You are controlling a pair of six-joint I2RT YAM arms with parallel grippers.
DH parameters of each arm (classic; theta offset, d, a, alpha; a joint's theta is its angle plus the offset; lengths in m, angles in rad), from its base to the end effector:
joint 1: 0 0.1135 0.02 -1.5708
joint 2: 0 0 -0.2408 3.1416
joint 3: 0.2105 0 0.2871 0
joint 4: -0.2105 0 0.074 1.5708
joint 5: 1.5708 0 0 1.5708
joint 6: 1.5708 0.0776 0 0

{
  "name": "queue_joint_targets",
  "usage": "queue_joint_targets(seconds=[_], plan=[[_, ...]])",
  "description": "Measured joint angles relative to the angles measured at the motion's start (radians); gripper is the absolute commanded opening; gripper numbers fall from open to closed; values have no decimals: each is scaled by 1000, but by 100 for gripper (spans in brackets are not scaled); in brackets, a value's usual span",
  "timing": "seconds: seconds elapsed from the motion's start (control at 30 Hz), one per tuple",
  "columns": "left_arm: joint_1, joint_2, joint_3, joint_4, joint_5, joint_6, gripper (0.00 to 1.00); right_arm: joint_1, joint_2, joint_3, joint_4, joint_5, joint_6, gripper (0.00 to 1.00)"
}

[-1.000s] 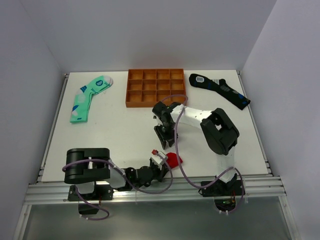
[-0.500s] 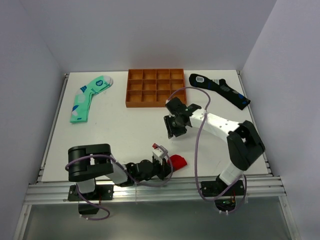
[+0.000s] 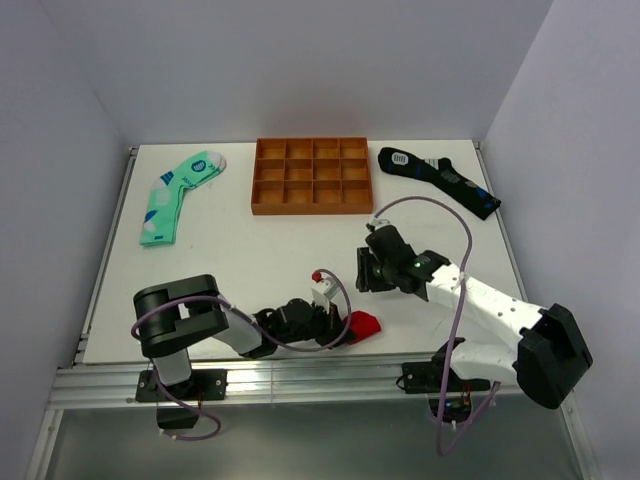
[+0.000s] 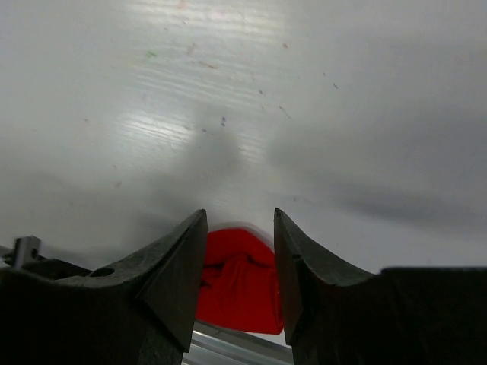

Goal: Roll the socks
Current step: Roll the sock at the center of the board.

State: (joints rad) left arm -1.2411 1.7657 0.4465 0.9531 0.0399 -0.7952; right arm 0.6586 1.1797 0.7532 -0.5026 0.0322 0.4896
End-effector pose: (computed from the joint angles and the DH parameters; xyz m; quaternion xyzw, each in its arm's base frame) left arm 0.1059 -0.3190 0.0385 0.1932 0.8010 -0.4908 0.2834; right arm 0.2383 0.1812 0.1532 -0.0750 0.9459 0.1584 0.2731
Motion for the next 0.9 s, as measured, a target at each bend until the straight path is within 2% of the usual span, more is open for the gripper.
queue_joint_targets(seconds=[0.2, 0.37, 0.5, 0.73, 0.9], plan=[[58, 51, 36, 8, 126, -75, 0, 3, -109, -147, 18, 32, 67, 48], [105, 97, 31, 76, 216, -148, 0, 7, -272, -161, 24, 55, 111, 47], [123, 109, 34, 85, 253, -176, 0, 32, -306, -161, 19, 81, 164, 47], [159, 128, 45, 85, 328, -222, 0, 209, -353, -203, -31, 195, 345, 46], [188, 168, 35, 142, 387, -282, 0, 322, -395, -234, -104, 272, 524, 45]])
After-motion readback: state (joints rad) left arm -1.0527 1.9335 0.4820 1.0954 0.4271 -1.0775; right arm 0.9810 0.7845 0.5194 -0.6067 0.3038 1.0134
